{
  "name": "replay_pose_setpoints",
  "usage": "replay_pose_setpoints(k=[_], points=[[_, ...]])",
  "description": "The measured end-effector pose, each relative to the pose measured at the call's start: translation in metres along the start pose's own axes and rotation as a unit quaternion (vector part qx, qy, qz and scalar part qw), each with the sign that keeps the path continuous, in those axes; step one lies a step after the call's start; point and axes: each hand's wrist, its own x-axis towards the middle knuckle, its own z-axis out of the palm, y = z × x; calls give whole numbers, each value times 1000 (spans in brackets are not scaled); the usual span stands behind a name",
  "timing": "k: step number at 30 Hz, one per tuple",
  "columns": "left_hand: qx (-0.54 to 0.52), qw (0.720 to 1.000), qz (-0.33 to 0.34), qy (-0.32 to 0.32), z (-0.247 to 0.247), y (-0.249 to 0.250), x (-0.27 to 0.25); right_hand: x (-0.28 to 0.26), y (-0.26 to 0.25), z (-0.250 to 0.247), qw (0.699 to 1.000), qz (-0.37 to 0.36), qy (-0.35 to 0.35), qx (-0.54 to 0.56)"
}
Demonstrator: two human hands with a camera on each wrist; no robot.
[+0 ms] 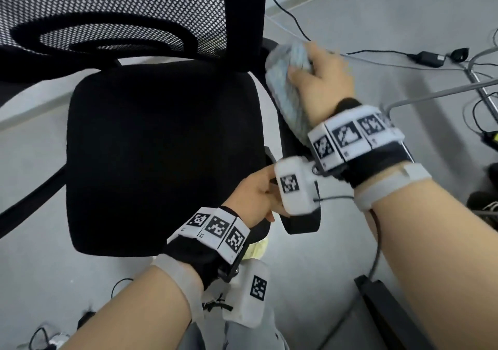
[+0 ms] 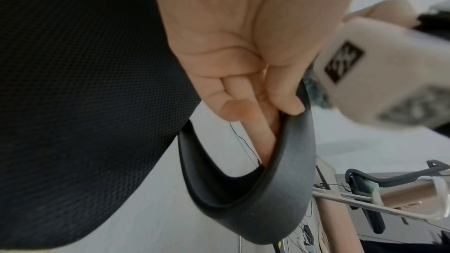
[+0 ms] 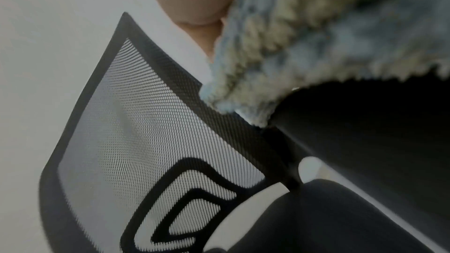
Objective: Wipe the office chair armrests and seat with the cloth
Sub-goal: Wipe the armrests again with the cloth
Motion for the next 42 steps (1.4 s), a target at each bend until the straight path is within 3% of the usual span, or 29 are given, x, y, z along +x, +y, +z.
replay_pose_setpoints(k=[4, 7, 11, 16, 28, 36, 42], points=[[-17, 1000, -4, 3, 0, -2, -1, 26, 0, 11, 997, 1, -56, -47], [-4, 1000, 4, 18, 0, -3, 2, 1, 9, 12, 994, 8, -90, -59], [-5, 1000, 4, 11, 3, -3, 2, -63, 32, 10, 997, -44, -63, -18], [-17, 1000, -2, -3, 0, 2, -5, -118, 61, 19, 992, -111, -44, -47], [-79, 997, -12, 0, 1, 9, -9, -188, 98, 33, 985, -143, -35, -89], [-72, 997, -5, 16, 5, 7, -12, -206, 110, 37, 983, -142, -23, -117], [-67, 997, -25, 26, 6, 1, -15, -164, 65, 14, 975, -138, -12, -171]])
